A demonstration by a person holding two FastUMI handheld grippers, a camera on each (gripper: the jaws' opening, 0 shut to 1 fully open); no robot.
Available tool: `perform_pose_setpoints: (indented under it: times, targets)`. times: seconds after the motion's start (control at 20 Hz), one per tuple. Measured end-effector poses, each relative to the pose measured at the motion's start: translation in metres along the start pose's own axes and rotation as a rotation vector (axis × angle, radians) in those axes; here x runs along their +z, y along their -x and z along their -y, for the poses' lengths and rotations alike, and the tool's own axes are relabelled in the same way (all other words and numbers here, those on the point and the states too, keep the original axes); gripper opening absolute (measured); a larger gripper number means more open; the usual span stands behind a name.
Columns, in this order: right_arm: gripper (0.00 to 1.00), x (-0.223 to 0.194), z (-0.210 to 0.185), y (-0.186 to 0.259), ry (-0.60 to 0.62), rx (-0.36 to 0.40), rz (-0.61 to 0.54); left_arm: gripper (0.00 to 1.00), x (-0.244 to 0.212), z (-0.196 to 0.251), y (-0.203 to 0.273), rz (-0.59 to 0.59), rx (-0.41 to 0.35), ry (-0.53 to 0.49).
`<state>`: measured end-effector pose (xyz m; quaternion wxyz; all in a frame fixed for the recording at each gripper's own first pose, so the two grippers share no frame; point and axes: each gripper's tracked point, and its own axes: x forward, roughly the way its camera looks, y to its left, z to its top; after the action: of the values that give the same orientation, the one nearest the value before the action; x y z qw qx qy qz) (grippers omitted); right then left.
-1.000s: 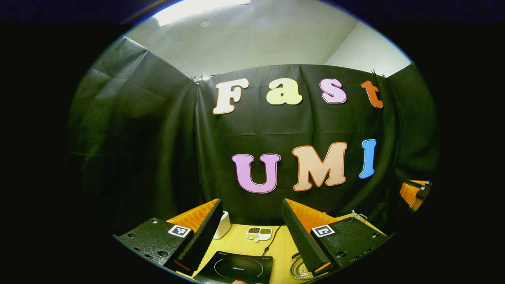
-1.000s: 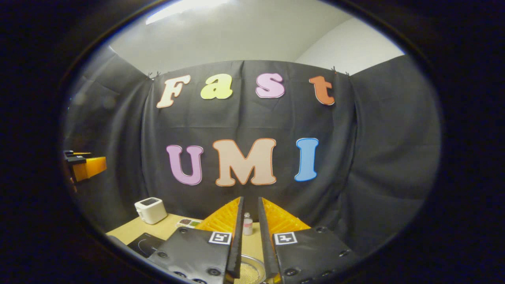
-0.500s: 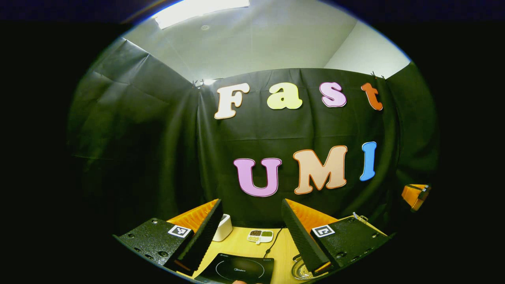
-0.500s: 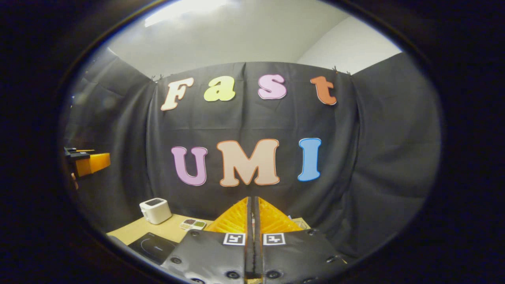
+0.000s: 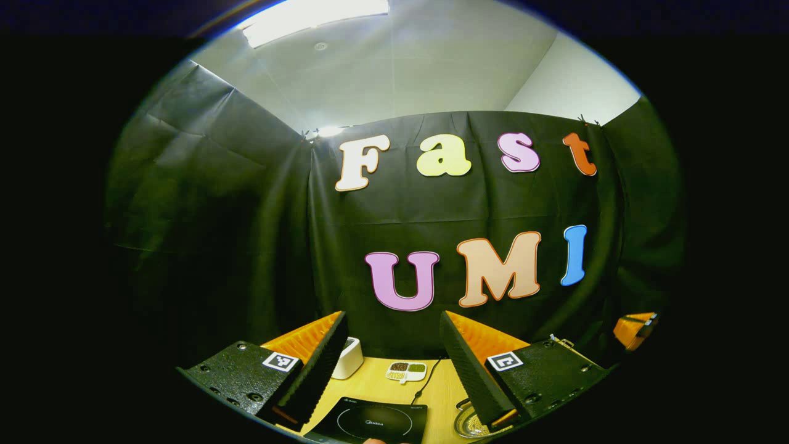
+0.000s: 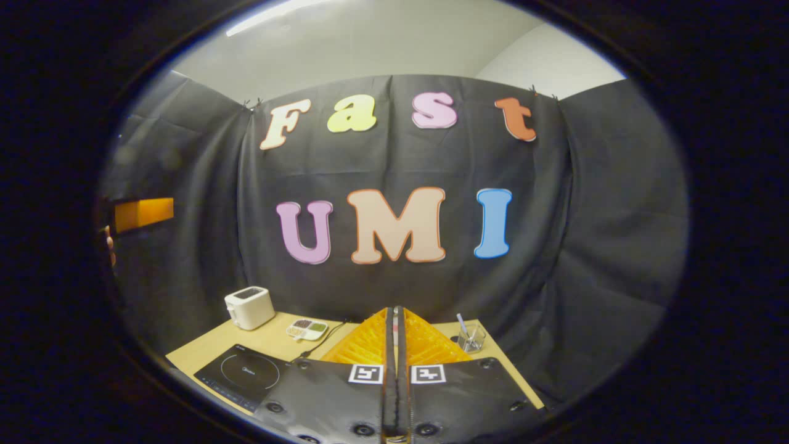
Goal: First push the handle of the pot to place it horizontally, then grasp the pot with both hands and set it on the induction cooktop.
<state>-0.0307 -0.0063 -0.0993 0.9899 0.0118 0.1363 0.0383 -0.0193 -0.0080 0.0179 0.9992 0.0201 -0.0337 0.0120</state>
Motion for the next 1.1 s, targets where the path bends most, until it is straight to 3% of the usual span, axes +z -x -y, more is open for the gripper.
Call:
perform_pose_setpoints:
  times: [0.35, 0.55, 1.1]
  targets:
    - [0.00, -0.117, 0.009, -0.005, 0.020, 0.008, -0.300, 0.95, 0.001, 0.004, -0.002, 0.002, -0.004, -0.006]
    - [0.02, -0.182, 0.003, 0.002, 0.024, 0.050, -0.474, 0.96, -0.004, 0.006, -0.007, -0.009, -0.001, -0.010]
    - [0.00, -0.301, -0.002, 0.030, 0.083, 0.114, -0.803, 0.96, -0.018, -0.001, -0.014, -0.041, 0.042, -0.036]
